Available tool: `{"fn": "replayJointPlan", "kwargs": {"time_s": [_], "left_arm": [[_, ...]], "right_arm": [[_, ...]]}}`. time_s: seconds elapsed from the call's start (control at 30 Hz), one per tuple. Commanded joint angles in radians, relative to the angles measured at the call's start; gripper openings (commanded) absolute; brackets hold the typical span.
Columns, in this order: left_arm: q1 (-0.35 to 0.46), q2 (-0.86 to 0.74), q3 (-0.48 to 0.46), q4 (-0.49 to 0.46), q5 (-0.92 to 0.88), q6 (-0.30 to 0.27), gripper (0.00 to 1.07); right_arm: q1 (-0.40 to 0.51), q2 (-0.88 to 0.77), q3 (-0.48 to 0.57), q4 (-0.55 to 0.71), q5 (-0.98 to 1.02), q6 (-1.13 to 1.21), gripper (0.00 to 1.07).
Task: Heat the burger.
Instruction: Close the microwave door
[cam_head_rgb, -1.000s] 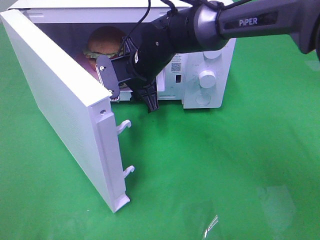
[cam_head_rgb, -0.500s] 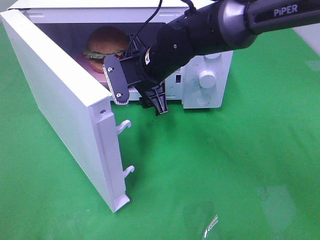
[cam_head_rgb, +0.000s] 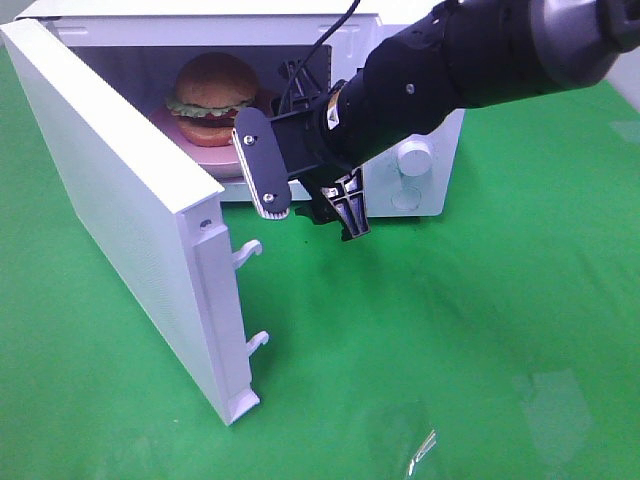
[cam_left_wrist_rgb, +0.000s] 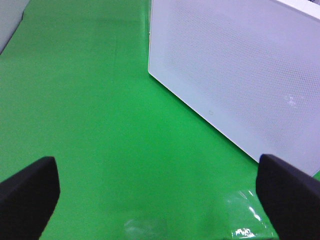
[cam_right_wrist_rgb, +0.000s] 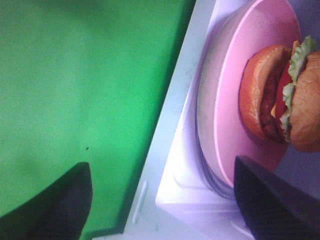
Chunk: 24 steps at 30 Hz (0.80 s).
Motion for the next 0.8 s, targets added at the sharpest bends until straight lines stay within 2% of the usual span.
{"fn": "replayJointPlan", "kwargs": {"time_s": [0.03, 0.8], "left_arm": [[0.004, -0.015, 0.0, -0.006, -0.003, -0.004, 1.0], [0.004, -0.015, 0.0, -0.006, -0.003, -0.004, 1.0]], "right_arm": [[-0.003, -0.033, 0.027, -0.004, -0.008, 0.009, 0.76], [-0.003, -0.311, 0.31, -0.002, -0.031, 0.179, 0.76]]}}
